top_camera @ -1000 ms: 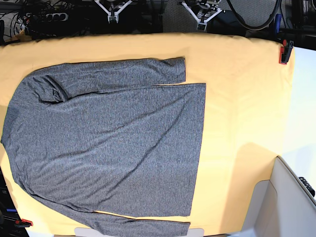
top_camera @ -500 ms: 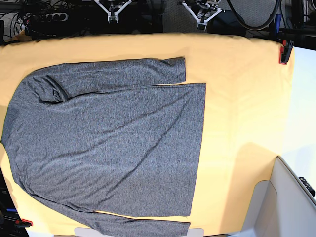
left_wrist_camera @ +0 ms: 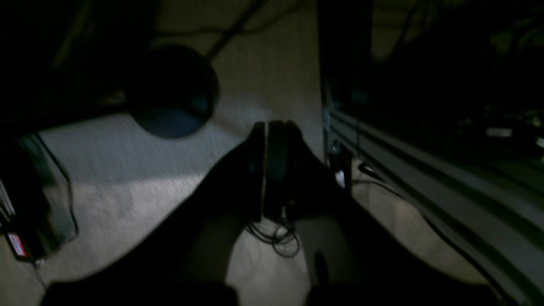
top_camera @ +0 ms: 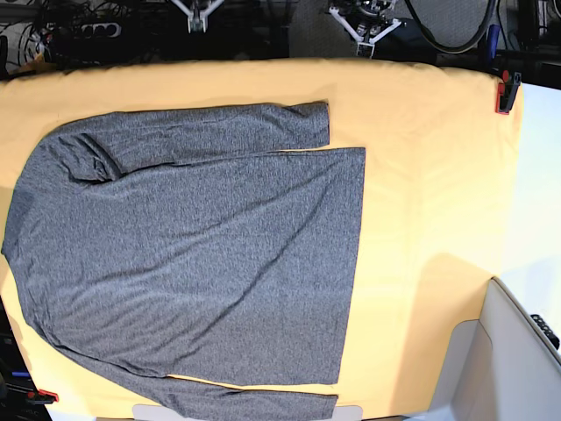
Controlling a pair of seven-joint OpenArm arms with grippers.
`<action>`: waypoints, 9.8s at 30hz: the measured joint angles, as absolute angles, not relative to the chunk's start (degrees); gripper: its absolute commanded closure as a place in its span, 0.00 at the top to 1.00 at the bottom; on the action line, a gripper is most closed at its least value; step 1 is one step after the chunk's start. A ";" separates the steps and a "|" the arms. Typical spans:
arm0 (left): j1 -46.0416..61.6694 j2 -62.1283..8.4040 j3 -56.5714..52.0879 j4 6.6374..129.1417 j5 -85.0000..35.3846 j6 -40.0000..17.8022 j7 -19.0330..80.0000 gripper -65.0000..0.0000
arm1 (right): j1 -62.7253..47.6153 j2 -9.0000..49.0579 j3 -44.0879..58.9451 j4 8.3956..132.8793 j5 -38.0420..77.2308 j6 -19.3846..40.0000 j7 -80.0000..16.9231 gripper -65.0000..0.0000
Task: Fold the T-shirt properly
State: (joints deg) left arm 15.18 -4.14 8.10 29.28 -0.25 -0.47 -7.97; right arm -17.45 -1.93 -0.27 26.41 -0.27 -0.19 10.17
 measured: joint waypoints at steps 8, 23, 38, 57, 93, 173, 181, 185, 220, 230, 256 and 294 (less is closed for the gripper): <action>25.65 -4.78 8.10 40.69 -0.16 -0.45 -7.16 0.00 | -30.46 -0.84 -0.54 43.88 -0.38 0.27 10.35 0.00; 51.77 -6.96 7.94 83.31 -0.43 -0.38 -6.52 0.00 | -53.56 13.61 -4.03 81.84 -10.20 -0.25 9.28 0.00; 60.93 -8.62 10.55 116.60 -0.36 -1.02 7.35 0.00 | -60.69 18.09 9.93 108.68 9.34 0.91 8.56 0.00; 48.73 -13.89 16.27 118.13 -20.27 -0.49 15.53 0.31 | -42.81 12.80 53.30 111.63 57.87 21.91 -44.07 0.37; 23.64 -20.05 15.00 102.26 -70.32 6.48 37.04 0.42 | -5.37 11.86 72.10 89.49 30.68 27.46 -64.73 0.37; 12.71 -17.45 19.88 93.30 -69.76 5.65 42.06 0.00 | 6.35 5.82 59.05 79.15 32.10 21.21 -58.26 0.00; 12.93 -17.19 20.16 97.86 -69.67 7.09 45.43 0.00 | 7.03 5.54 57.87 82.28 29.63 20.64 -60.42 0.00; 9.89 -17.17 20.12 100.77 -69.87 6.63 45.43 0.00 | 9.54 5.26 55.02 81.84 28.84 20.53 -61.78 0.00; -6.98 -18.44 13.67 94.04 -69.82 6.85 45.23 0.00 | 20.29 4.58 54.52 71.13 18.06 20.34 -44.07 0.00; -5.21 -18.28 14.04 87.31 -69.65 6.79 45.54 0.01 | 19.99 4.84 55.00 70.17 17.91 20.29 -43.88 0.00; -5.41 -18.44 13.85 85.38 -69.65 6.46 51.00 0.43 | 16.05 6.07 52.23 79.94 18.20 20.51 -44.01 0.76; -1.80 -21.63 7.51 85.56 -70.11 6.37 51.05 0.43 | 20.47 14.37 57.19 52.05 40.66 23.29 -41.06 0.32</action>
